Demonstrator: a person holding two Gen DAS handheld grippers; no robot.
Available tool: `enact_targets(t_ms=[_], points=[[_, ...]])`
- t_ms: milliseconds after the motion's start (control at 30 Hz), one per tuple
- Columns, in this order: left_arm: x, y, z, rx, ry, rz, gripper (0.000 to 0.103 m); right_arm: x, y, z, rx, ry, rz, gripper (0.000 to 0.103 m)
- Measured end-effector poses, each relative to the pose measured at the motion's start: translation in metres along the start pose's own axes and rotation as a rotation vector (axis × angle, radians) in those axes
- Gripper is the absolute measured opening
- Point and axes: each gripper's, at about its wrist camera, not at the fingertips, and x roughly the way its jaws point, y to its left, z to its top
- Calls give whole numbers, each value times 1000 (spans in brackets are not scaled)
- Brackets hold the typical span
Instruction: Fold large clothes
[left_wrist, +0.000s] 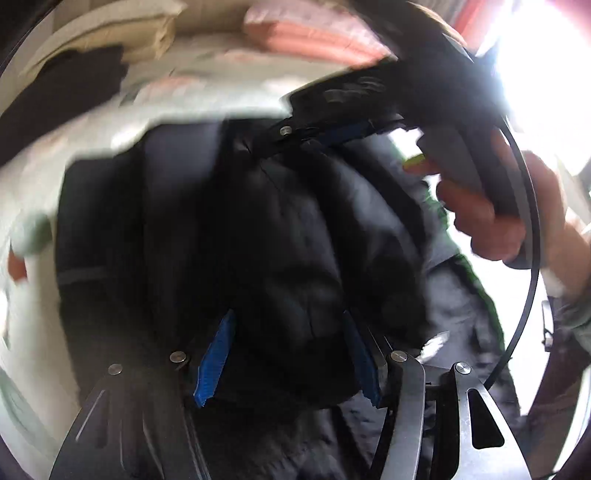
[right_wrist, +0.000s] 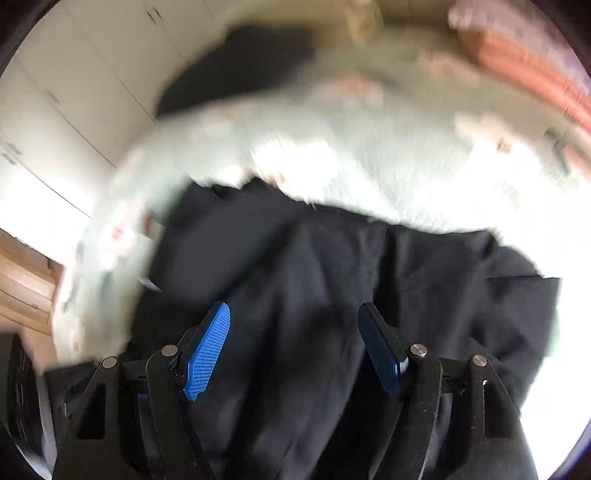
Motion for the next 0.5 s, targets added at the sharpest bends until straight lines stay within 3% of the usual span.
enact_targets(t_ms=[67,167,367,500], points=[[16,8,-12,-42,-24,-1,62,28,10,-6,-52,23,-65,78],[19,15,-16,-73,-39,-29,62,35,29,-6,-103,-14,-145,84],[12,13,-14,-66,-26,-28,63,20,33,-10,-97,-41,-135,85],[-13,11,-14,-102,-28,-56,62,-38,35,-34,-55,-128,-62,82]])
